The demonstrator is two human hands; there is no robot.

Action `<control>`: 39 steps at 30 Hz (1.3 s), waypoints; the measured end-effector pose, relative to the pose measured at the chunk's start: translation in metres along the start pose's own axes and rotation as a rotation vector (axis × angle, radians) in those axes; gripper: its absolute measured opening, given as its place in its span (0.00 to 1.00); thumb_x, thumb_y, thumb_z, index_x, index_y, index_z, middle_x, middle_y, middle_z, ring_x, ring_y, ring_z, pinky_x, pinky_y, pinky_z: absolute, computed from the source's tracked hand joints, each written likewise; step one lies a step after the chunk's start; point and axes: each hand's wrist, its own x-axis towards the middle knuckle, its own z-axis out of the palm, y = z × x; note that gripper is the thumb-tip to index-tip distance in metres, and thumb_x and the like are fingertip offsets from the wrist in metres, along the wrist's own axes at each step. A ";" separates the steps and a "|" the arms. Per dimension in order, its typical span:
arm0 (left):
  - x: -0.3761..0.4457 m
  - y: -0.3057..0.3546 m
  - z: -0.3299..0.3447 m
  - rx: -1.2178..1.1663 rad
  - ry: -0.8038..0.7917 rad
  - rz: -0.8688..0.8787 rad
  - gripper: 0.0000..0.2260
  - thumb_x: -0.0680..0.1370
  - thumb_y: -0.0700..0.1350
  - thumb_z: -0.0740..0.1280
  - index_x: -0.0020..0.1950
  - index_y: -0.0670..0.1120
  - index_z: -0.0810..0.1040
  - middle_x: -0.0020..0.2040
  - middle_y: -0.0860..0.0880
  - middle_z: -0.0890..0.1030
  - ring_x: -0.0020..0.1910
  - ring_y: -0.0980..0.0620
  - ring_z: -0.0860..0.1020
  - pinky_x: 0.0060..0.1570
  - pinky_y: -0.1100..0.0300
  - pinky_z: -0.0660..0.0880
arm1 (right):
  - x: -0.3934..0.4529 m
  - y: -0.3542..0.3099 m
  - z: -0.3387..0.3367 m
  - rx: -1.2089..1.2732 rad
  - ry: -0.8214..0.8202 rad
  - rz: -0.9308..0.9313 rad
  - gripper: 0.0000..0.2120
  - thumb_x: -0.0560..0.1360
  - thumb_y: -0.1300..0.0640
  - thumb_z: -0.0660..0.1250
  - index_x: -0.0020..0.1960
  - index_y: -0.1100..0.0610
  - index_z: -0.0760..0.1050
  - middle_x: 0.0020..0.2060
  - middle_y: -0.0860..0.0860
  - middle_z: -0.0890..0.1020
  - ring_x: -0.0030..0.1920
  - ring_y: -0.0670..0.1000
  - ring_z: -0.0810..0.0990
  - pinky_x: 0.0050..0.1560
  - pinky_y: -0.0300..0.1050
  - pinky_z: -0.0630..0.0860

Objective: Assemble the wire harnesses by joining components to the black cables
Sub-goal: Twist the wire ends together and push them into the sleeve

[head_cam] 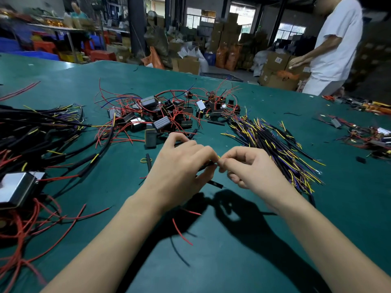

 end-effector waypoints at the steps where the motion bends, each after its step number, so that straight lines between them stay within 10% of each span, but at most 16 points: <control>1: 0.000 0.000 0.001 0.024 0.020 0.005 0.02 0.74 0.42 0.68 0.42 0.46 0.80 0.35 0.53 0.80 0.35 0.49 0.78 0.49 0.49 0.73 | 0.000 -0.001 0.000 0.022 -0.004 0.020 0.09 0.73 0.64 0.66 0.35 0.57 0.78 0.28 0.47 0.78 0.26 0.45 0.68 0.25 0.30 0.63; 5: -0.001 0.001 0.004 0.048 0.041 -0.011 0.04 0.74 0.41 0.68 0.40 0.46 0.81 0.35 0.51 0.81 0.36 0.48 0.78 0.46 0.50 0.73 | 0.000 0.001 0.003 -0.094 0.033 -0.039 0.08 0.73 0.63 0.68 0.36 0.56 0.77 0.29 0.48 0.77 0.27 0.46 0.69 0.28 0.34 0.65; 12: -0.002 0.001 0.006 -0.118 -0.124 -0.203 0.06 0.76 0.47 0.65 0.45 0.49 0.81 0.40 0.55 0.80 0.43 0.50 0.76 0.48 0.54 0.66 | -0.003 0.008 0.002 -1.061 0.195 -0.713 0.02 0.72 0.60 0.65 0.40 0.56 0.75 0.36 0.49 0.77 0.35 0.52 0.76 0.26 0.43 0.68; 17: -0.001 -0.001 0.007 -0.456 -0.179 -0.441 0.04 0.76 0.44 0.68 0.43 0.50 0.81 0.38 0.58 0.80 0.39 0.63 0.75 0.47 0.56 0.70 | 0.002 0.020 -0.002 -1.270 0.192 -1.053 0.06 0.73 0.63 0.64 0.38 0.59 0.77 0.35 0.53 0.79 0.32 0.55 0.75 0.25 0.46 0.67; 22: 0.000 -0.005 0.006 -0.679 -0.272 -0.556 0.05 0.76 0.41 0.68 0.41 0.45 0.81 0.34 0.55 0.80 0.34 0.65 0.75 0.41 0.76 0.67 | 0.001 0.025 0.004 -1.079 0.220 -0.948 0.08 0.76 0.63 0.62 0.40 0.61 0.78 0.37 0.54 0.79 0.34 0.56 0.77 0.26 0.48 0.72; 30: -0.004 0.001 0.008 -0.451 -0.246 -0.475 0.03 0.77 0.46 0.67 0.44 0.50 0.80 0.40 0.57 0.82 0.44 0.56 0.79 0.58 0.50 0.71 | -0.002 0.026 0.001 -0.902 0.123 -0.741 0.08 0.77 0.59 0.62 0.43 0.59 0.78 0.39 0.51 0.78 0.33 0.48 0.71 0.24 0.48 0.71; 36: 0.001 -0.005 0.005 -0.644 -0.380 -0.553 0.07 0.78 0.44 0.66 0.40 0.51 0.78 0.36 0.57 0.81 0.37 0.64 0.75 0.45 0.70 0.69 | -0.001 0.022 -0.001 -1.128 0.160 -1.018 0.05 0.74 0.66 0.65 0.41 0.61 0.78 0.36 0.54 0.79 0.32 0.56 0.76 0.23 0.48 0.70; 39: 0.003 -0.009 0.002 -0.863 -0.422 -0.651 0.07 0.78 0.43 0.66 0.40 0.49 0.79 0.36 0.55 0.80 0.38 0.59 0.75 0.46 0.64 0.70 | -0.002 0.021 0.003 -1.017 0.204 -0.934 0.08 0.76 0.63 0.63 0.40 0.60 0.78 0.37 0.53 0.79 0.33 0.54 0.77 0.25 0.49 0.72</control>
